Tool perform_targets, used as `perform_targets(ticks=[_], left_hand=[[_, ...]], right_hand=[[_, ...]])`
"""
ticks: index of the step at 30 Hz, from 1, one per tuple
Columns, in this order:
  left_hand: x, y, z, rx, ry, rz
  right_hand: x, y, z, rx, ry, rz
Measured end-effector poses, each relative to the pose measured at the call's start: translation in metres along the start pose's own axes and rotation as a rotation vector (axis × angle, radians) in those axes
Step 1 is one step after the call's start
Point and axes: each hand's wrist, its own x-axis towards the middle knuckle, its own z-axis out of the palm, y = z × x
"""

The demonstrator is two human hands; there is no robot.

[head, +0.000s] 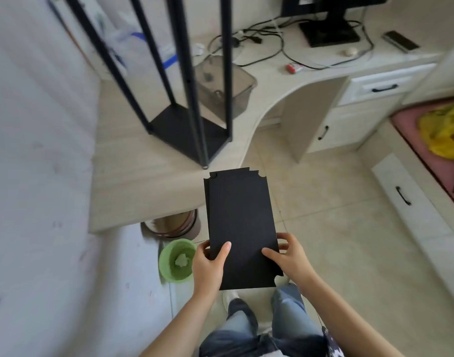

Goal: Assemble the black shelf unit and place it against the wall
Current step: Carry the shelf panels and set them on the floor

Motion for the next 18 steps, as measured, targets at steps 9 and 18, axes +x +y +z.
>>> perform_targets(ticks=[9, 18], left_hand=[[-0.016, 0.018, 0.119, 0.182, -0.22, 0.091], [-0.061, 0.043, 0.287, 0.278, -0.367, 0.191]], right_hand=[[-0.007, 0.051, -0.105, 0.132, 0.225, 0.053], [0.008, 0.106, -0.249, 0.032, 0.4, -0.015]])
